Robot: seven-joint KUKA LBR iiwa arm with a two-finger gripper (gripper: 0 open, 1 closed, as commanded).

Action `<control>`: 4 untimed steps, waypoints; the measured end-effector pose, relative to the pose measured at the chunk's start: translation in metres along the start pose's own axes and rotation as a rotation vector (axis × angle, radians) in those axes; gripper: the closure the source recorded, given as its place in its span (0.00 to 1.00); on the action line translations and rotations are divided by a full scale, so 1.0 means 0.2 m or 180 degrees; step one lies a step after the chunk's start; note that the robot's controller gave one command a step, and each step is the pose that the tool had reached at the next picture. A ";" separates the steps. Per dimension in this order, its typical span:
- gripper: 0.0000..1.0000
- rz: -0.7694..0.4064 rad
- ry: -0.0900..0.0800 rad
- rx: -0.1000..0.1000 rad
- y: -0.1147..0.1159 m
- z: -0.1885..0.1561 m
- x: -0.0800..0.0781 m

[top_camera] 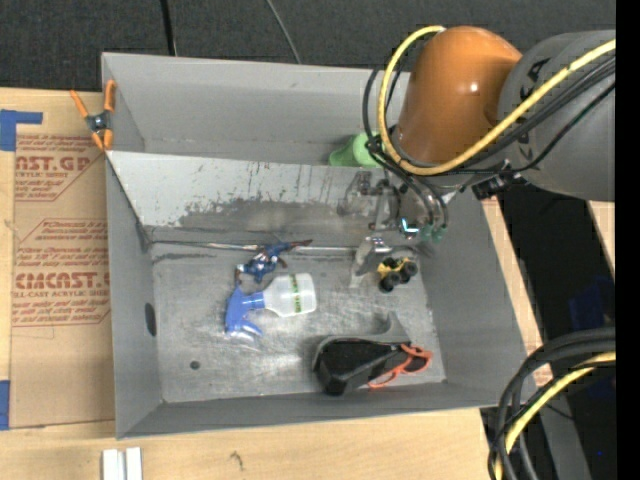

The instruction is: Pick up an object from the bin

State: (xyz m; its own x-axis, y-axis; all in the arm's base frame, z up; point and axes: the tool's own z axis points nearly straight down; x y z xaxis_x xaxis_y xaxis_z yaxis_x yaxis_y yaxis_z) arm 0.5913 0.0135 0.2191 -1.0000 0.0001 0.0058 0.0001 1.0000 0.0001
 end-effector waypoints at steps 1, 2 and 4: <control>0.00 0.0000 -0.0026 0.0000 0.00 -0.03 -0.01; 0.00 -0.0217 -0.0044 0.0005 0.10 0.14 0.03; 0.00 -0.0536 0.0021 0.0002 0.29 0.45 0.20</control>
Offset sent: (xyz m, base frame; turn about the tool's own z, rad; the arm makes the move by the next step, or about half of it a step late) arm -0.0237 0.0533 -0.0824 -0.1767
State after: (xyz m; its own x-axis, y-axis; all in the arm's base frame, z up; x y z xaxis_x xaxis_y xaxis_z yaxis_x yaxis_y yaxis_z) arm 0.5509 0.0711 0.1292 -0.9858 -0.1676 0.0124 -0.1676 0.9859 0.0011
